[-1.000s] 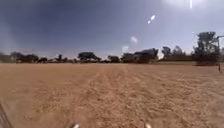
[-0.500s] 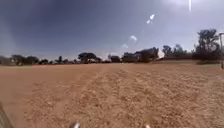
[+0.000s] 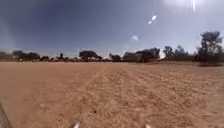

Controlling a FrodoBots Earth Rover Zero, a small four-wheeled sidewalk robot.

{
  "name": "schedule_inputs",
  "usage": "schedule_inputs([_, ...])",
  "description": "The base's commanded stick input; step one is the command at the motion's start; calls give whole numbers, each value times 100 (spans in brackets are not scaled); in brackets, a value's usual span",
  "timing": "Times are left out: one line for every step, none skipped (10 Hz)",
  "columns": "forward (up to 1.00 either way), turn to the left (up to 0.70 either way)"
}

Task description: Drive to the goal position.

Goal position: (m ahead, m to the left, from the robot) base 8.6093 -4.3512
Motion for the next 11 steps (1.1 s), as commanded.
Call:
schedule_inputs([45, 0])
schedule_inputs([45, 0])
schedule_inputs([45, 0])
schedule_inputs([45, 0])
schedule_inputs([45, 0])
schedule_inputs([45, -7])
schedule_inputs([45, -19])
schedule_inputs([45, -27])
schedule_inputs([45, -27])
schedule_inputs([45, -27])
schedule_inputs([45, -27])
